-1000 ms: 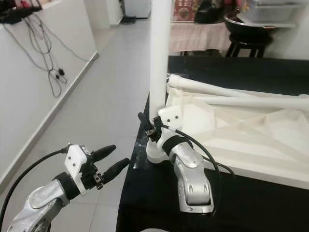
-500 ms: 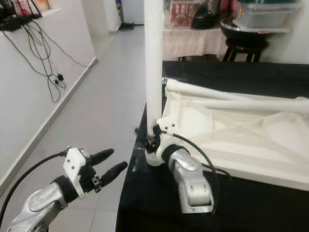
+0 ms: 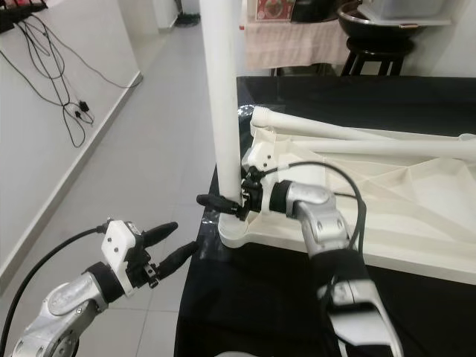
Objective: Building children table
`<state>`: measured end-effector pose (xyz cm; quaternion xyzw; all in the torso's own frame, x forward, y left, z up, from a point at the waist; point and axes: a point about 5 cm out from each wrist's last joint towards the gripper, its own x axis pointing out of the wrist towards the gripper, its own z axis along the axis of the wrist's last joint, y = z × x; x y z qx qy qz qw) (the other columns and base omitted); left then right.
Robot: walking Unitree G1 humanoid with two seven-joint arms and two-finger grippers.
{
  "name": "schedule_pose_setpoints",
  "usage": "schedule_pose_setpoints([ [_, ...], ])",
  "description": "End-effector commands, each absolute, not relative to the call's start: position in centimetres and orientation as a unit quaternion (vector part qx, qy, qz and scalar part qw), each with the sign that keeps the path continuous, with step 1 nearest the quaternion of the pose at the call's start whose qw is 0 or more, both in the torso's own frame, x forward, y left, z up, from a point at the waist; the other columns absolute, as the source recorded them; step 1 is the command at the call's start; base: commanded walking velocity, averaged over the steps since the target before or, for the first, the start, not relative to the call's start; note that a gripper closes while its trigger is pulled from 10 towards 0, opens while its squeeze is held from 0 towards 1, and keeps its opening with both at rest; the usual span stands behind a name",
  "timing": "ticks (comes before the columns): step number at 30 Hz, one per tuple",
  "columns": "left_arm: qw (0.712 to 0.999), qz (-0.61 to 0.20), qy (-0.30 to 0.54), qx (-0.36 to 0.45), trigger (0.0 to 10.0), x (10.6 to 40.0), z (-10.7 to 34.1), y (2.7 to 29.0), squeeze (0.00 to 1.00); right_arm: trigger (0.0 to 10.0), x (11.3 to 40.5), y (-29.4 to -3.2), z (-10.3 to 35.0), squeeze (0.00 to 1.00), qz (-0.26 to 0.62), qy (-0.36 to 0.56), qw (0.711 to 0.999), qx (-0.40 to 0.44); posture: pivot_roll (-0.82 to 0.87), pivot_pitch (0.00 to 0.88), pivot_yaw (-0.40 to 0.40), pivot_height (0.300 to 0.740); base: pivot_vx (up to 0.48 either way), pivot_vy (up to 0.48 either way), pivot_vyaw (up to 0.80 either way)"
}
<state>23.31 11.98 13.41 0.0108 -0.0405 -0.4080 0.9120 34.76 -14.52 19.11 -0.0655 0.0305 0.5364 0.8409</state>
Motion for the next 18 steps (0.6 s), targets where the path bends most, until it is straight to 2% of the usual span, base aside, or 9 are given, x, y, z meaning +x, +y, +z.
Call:
schedule_pose_setpoints([
  [1, 0.913, -0.405, -0.037, 0.016, 10.0, 23.1, 13.2, 12.0, 0.00, 9.7, 35.4, -14.3, 19.3, 0.00, 0.557, 0.037, 0.827, -0.060, 0.02, 0.032, 0.031, 0.740, 0.000, 0.000, 0.00],
  [2, 0.913, -0.405, -0.037, 0.016, 10.0, 23.1, 13.2, 12.0, 0.00, 9.7, 35.4, -14.3, 19.3, 0.00, 0.557, 0.037, 0.827, -0.060, 0.02, 0.032, 0.031, 0.740, 0.000, 0.000, 0.00],
  [3, 0.914, -0.404, -0.036, 0.014, 10.0, 23.1, 13.2, 12.0, 0.00, 4.2, 35.7, -14.4, 19.1, 0.00, 0.562, 0.043, 0.823, -0.062, 0.02, 0.032, 0.031, 0.740, 0.000, 0.000, 0.00],
  [6, 0.913, -0.406, -0.035, 0.016, 10.0, 23.1, 13.2, 12.0, 0.00, 4.2, 35.7, -14.5, 19.0, 0.00, 0.567, 0.045, 0.820, -0.065, 0.02, 0.033, 0.030, 0.740, 0.000, 0.000, 0.00],
  [7, 0.913, -0.406, -0.034, 0.017, 0.0, 23.0, 13.2, 11.9, 0.00, 0.0, 35.6, -14.6, 18.8, 0.00, 0.571, 0.049, 0.817, -0.058, 0.02, 0.032, 0.032, 0.740, 0.000, 0.000, 0.00],
  [15, 0.920, -0.389, -0.034, 0.012, 0.0, 22.6, 13.7, 12.3, 0.00, 0.0, 35.1, -16.5, 17.7, 0.00, 0.569, 0.063, 0.818, -0.055, 0.00, 0.039, 0.043, 0.740, 0.000, 0.000, 0.00],
  [18, 0.925, -0.379, -0.037, 0.006, 0.0, 22.3, 14.0, 12.6, 0.00, 0.0, 34.7, -17.2, 17.2, 0.00, 0.552, 0.072, 0.828, -0.059, -0.01, 0.045, 0.045, 0.740, 0.000, 0.000, 0.00],
])
